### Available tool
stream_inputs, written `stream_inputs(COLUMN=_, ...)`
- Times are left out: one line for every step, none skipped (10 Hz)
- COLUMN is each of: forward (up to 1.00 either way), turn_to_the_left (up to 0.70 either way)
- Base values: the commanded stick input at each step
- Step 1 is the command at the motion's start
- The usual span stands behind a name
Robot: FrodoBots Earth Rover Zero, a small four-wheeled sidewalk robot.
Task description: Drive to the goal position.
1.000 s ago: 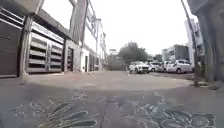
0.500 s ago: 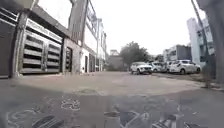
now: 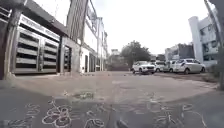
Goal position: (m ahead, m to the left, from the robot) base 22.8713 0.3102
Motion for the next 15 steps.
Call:
stream_inputs(forward=1.00, turn_to_the_left=-0.34)
stream_inputs(forward=1.00, turn_to_the_left=-0.34)
stream_inputs(forward=1.00, turn_to_the_left=-0.19)
stream_inputs(forward=1.00, turn_to_the_left=-0.03)
stream_inputs(forward=1.00, turn_to_the_left=0.06)
stream_inputs(forward=1.00, turn_to_the_left=0.06)
stream_inputs(forward=1.00, turn_to_the_left=0.06)
stream_inputs(forward=1.00, turn_to_the_left=0.06)
stream_inputs(forward=1.00, turn_to_the_left=0.06)
stream_inputs(forward=1.00, turn_to_the_left=0.06)
stream_inputs(forward=1.00, turn_to_the_left=0.06)
stream_inputs(forward=1.00, turn_to_the_left=0.06)
stream_inputs(forward=1.00, turn_to_the_left=0.06)
stream_inputs(forward=1.00, turn_to_the_left=0.06)
stream_inputs(forward=1.00, turn_to_the_left=-0.12)
